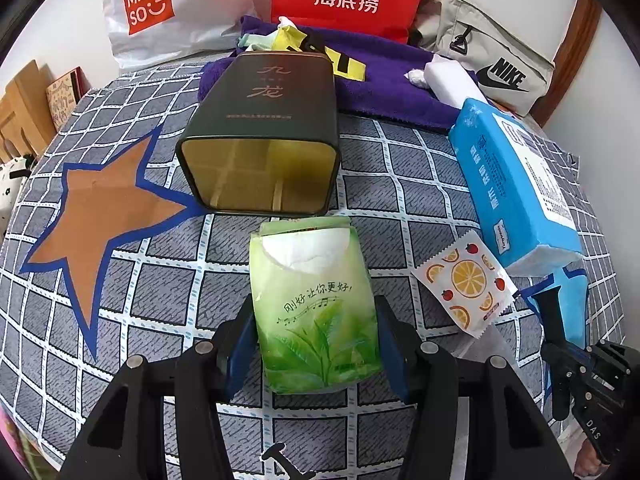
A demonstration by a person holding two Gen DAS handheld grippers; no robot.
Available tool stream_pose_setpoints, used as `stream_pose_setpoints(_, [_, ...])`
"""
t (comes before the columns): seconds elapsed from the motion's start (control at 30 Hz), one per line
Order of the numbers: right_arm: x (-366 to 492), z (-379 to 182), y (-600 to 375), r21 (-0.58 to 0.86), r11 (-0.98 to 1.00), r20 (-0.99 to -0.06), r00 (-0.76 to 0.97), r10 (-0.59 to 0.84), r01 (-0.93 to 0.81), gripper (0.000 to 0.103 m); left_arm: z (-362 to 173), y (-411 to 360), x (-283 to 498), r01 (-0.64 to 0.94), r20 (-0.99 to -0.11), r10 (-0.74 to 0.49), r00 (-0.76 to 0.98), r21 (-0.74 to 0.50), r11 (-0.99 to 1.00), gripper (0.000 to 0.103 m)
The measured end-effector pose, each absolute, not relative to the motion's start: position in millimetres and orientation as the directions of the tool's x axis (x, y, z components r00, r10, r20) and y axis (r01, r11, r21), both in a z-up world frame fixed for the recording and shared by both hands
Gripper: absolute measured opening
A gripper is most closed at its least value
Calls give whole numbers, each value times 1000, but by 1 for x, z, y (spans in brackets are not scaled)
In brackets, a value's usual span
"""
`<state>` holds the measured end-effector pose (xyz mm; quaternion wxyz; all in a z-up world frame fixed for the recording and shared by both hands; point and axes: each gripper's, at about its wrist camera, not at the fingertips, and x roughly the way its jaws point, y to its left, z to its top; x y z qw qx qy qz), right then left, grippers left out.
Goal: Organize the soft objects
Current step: 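Grasp the green tea-print tissue pack with the left gripper and lift it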
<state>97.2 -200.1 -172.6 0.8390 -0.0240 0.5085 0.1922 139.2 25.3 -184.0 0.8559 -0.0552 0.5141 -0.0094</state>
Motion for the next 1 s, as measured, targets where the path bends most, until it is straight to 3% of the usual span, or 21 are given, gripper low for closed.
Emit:
stream_pose_setpoints(0.4, [99,-169,-204,220,922,-859,384,338,-320,4,-181,22,137,-11,-879,-58,474,-72,997,52])
stream_pose_setpoints(0.8, [92,-103,-188,222,886,-790,457,408,-407,3,-115,38,119,0,-804,-92,587,-113,994,52])
stream_pose_setpoints(1.0, [101,-116,-186,210,886,-825,411,387,-413,5,-106,43,121,-6,-797,-85,598,-111,994,52])
